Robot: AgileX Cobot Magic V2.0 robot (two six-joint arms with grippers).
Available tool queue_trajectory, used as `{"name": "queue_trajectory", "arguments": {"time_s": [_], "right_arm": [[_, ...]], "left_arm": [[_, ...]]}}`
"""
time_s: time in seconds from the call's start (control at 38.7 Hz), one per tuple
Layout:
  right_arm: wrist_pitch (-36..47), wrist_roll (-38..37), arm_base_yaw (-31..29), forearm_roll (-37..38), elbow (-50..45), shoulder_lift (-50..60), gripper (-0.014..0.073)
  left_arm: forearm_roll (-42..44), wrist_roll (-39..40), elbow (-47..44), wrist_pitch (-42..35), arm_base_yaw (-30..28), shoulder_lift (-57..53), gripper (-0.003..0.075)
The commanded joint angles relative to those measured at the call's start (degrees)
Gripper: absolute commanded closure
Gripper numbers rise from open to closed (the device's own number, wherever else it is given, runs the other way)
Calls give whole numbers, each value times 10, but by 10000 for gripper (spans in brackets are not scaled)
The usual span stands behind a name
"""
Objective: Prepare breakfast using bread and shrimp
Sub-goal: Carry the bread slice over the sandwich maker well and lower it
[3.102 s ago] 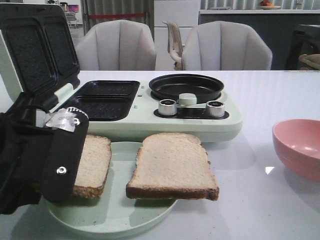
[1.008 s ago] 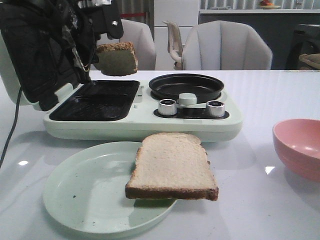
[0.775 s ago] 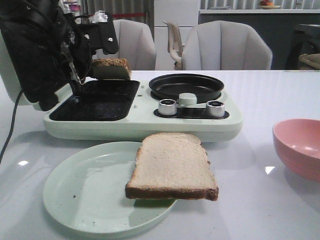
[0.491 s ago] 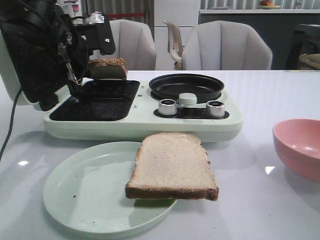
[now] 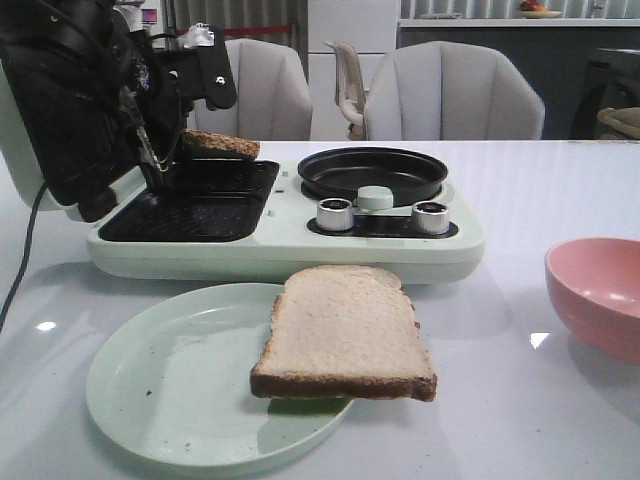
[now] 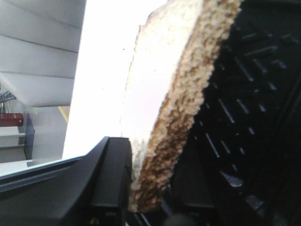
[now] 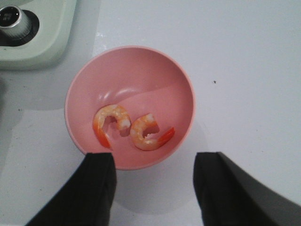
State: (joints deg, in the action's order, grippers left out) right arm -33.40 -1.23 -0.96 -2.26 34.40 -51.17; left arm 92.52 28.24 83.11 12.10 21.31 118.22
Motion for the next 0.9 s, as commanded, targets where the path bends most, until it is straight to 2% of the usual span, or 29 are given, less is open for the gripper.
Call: {"name": "queue_trajectory", "arguments": {"time_s": [0.0, 0.41, 0.52, 0.7, 0.88], "right_arm": [[34, 2, -2, 2, 19, 4, 110], [34, 2, -2, 2, 19, 4, 110], [34, 2, -2, 2, 19, 4, 110], [34, 2, -2, 2, 19, 4, 110], [34, 2, -2, 2, 19, 4, 110]], "left_arm": [[7, 5, 11, -9, -1, -35, 428], [7, 5, -30, 1, 30, -59, 426], [7, 5, -35, 28, 35, -70, 426], [6, 18, -41, 125, 49, -84, 426], [4, 24, -63, 146, 62, -108, 432]]}}
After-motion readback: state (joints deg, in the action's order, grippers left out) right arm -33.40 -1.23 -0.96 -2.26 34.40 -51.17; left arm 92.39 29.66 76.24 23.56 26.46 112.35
